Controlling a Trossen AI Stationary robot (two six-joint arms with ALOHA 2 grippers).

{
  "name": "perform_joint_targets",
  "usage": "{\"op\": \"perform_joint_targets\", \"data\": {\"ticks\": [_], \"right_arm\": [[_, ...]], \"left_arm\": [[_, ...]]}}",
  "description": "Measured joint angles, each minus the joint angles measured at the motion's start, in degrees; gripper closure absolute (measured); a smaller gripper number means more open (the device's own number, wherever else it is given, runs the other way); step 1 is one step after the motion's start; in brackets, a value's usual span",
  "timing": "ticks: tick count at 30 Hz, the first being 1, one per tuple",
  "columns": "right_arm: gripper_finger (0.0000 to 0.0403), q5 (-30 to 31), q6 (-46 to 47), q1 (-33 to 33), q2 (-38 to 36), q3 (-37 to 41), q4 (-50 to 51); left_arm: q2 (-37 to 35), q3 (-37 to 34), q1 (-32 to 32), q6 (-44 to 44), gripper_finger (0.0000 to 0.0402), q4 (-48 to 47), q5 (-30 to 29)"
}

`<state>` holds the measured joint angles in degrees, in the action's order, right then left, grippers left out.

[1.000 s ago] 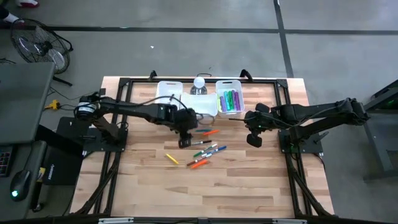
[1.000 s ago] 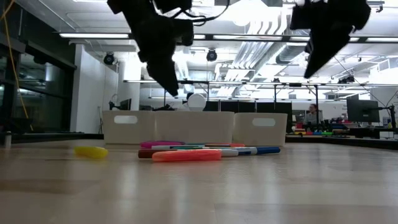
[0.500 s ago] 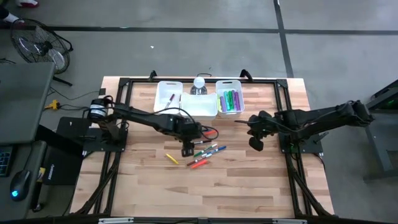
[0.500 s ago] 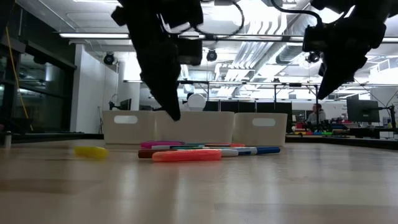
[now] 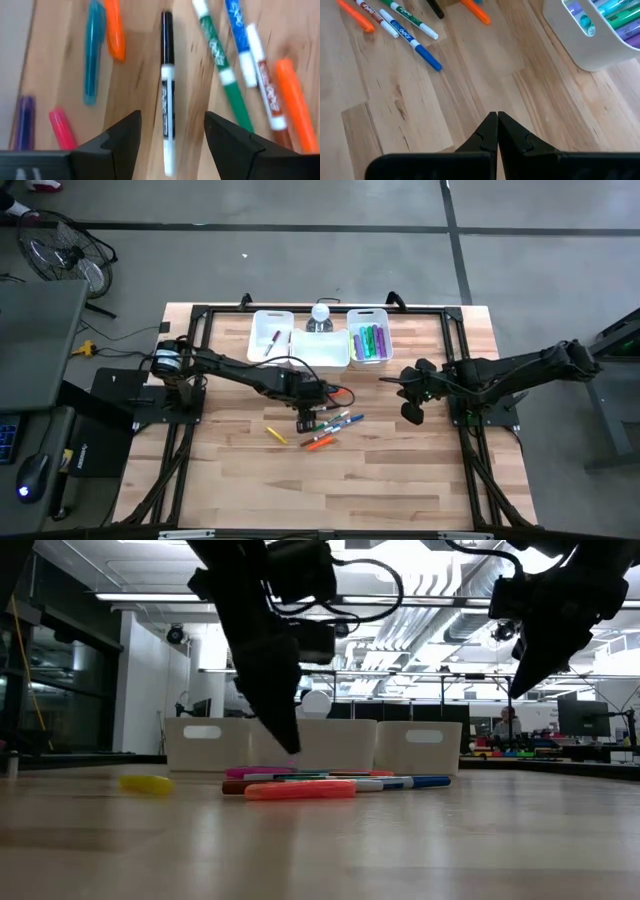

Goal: Pick & Place Markers
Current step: Put the black marker pen into the left white bin

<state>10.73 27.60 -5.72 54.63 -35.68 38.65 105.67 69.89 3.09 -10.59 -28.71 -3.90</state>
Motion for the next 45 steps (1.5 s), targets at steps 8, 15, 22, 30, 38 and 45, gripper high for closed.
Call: {"op": "perform_joint_targets", "data": {"ticks": [8,15,22,30,38,45], "right_arm": [[0.0402,0.7,0.4,-0.8,0.0,0.0,-0.4],[0.0403,0.6,0.5,-0.8,0.0,0.0,-0.4],[0.0403,0.0,1.1,-0.8,0.0,0.0,-0.4],[0.0403,0.0,2.0,-0.8,0.0,0.0,-0.6],[0.0403,0.0,2.0,-0.8,0.0,0.0,-0.6],[0.0403,0.0,2.0,-0.8,0.0,0.0,-0.6]], "left_arm": [[3.0,-0.1,0.0,0.3,0.0193,0.9,-1.0],[5.0,0.0,0.1,1.8,0.0193,1.9,-5.2],[6.9,0.1,1.1,5.8,0.0193,2.5,-4.1],[8.2,0.1,1.7,3.0,0.0204,1.7,-2.1],[8.3,0.0,1.7,2.4,0.0278,1.2,-0.1],[8.3,0.0,1.8,2.3,0.0331,1.1,0.7]]}}
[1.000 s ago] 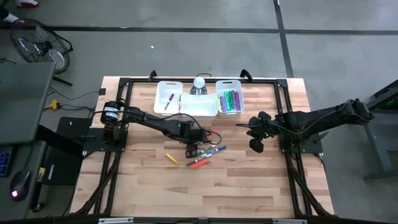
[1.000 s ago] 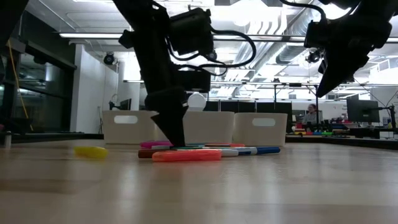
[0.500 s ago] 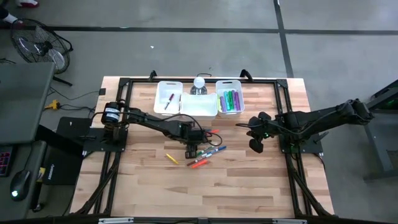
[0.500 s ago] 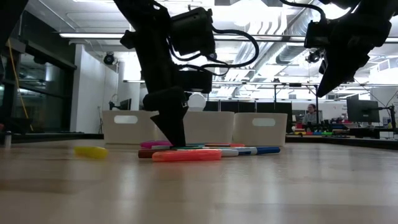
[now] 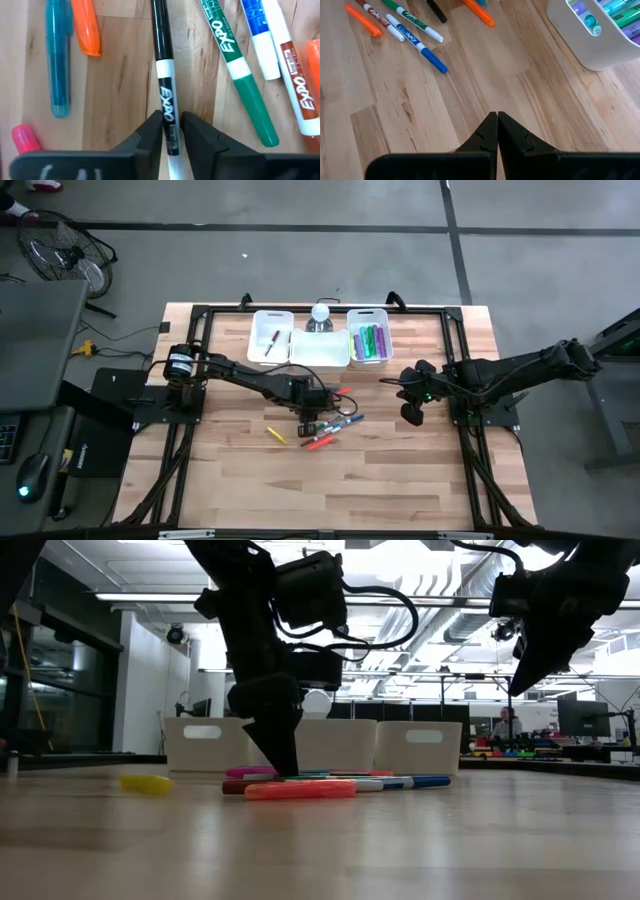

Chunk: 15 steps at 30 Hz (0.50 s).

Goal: Pick & Place Markers
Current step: Put the black marker pen into the left white bin

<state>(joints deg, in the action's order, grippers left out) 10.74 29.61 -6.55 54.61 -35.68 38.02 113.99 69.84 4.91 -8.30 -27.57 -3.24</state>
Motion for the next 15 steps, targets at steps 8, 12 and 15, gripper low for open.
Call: {"op": "perform_joint_targets", "data": {"ticks": [8,12,15], "right_arm": [[0.0403,0.0,0.2,0.0,0.0,0.0,0.0],[0.0403,0.0,0.2,0.0,0.0,0.0,0.0],[0.0403,0.0,0.2,0.0,0.0,0.0,0.0]], "left_arm": [[0.0,0.0,0.0,-1.3,0.0375,-0.3,0.8],[0.0,0.0,0.0,-2.5,0.0379,-0.5,0.8],[0.0,0.0,0.0,-2.5,0.0379,-0.5,0.8]]}}
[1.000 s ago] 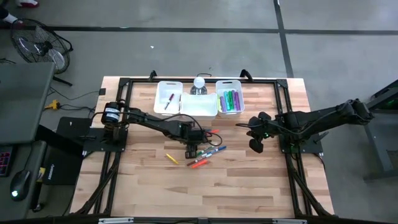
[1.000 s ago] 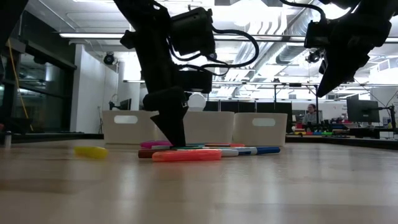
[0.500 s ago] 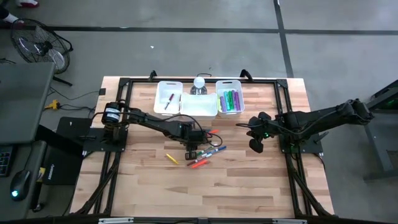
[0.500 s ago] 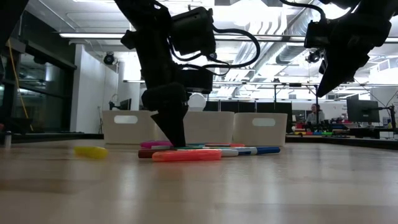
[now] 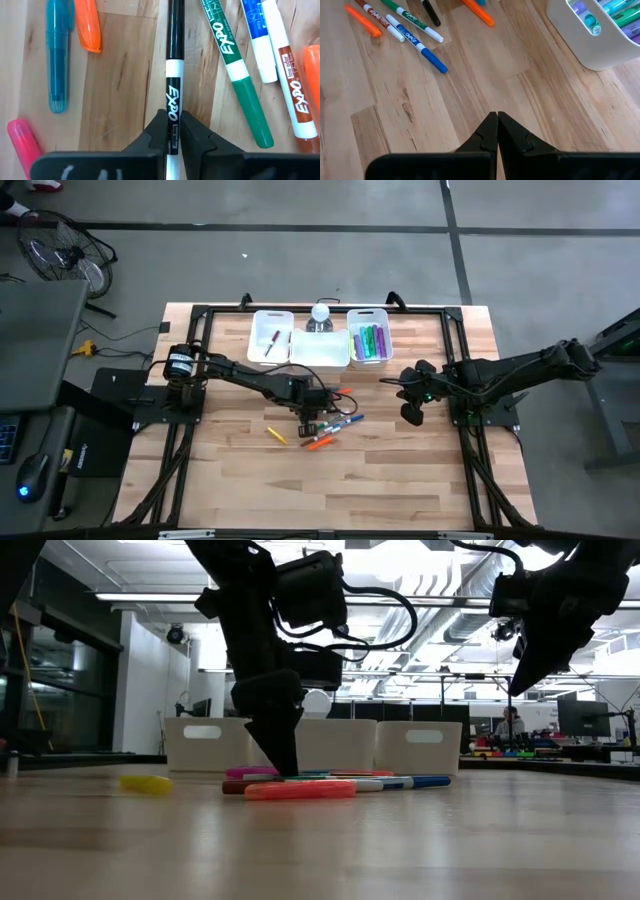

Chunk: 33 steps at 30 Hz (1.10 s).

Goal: Pick & Place Markers
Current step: Put the black marker pen into the left white bin

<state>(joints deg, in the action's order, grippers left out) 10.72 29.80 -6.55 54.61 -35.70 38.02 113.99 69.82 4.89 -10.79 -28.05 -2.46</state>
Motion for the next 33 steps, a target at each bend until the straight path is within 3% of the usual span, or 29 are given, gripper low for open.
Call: {"op": "perform_joint_targets", "data": {"ticks": [17,33], "right_arm": [[0.0403,0.0,-0.1,0.0,0.0,0.0,0.0],[0.0403,0.0,-0.2,0.0,0.0,0.0,0.0]], "left_arm": [[-1.5,0.2,0.0,-1.8,0.0382,-1.4,-1.3],[-1.1,13.1,-0.4,-0.4,0.0387,-21.1,-7.0]]}}
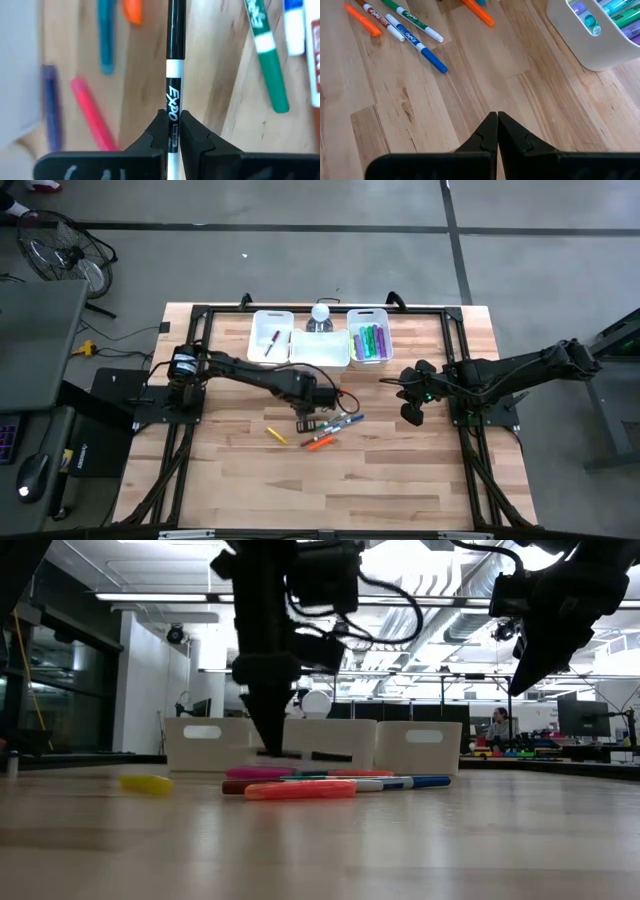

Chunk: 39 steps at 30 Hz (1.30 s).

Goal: Pick & Place Markers
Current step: Put the black marker pen into the left white bin

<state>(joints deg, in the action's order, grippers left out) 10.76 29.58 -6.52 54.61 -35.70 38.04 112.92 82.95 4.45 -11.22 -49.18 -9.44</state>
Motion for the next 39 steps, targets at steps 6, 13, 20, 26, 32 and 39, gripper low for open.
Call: {"op": "perform_joint_targets", "data": {"ticks": [6,13,20,26,32,39], "right_arm": [[0.0403,0.0,0.0,0.0,0.0,0.0,0.0],[0.0403,0.0,0.0,0.0,0.0,0.0,0.0],[0.0403,0.0,0.2,0.0,0.0,0.0,0.0],[0.0403,0.2,0.1,0.0,0.0,0.0,-0.2],[0.0403,0.2,0.0,0.0,0.0,0.0,-0.3],[0.0403,0.2,0.0,0.0,0.0,0.0,-1.2]], "left_arm": [[-0.1,3.2,-1.0,-2.0,0.0387,-6.1,-0.1],[-5.2,3.4,-3.8,-4.2,0.0387,-7.8,-0.4],[-12.4,3.3,-7.7,-7.0,0.0387,-12.1,-5.0],[-16.5,3.3,-14.3,-8.7,0.0387,-14.7,-8.5],[-17.9,3.3,-22.2,-13.8,0.0387,-16.9,-8.6],[-17.7,2.8,-30.4,-23.1,0.0387,-18.3,-7.2]]}}
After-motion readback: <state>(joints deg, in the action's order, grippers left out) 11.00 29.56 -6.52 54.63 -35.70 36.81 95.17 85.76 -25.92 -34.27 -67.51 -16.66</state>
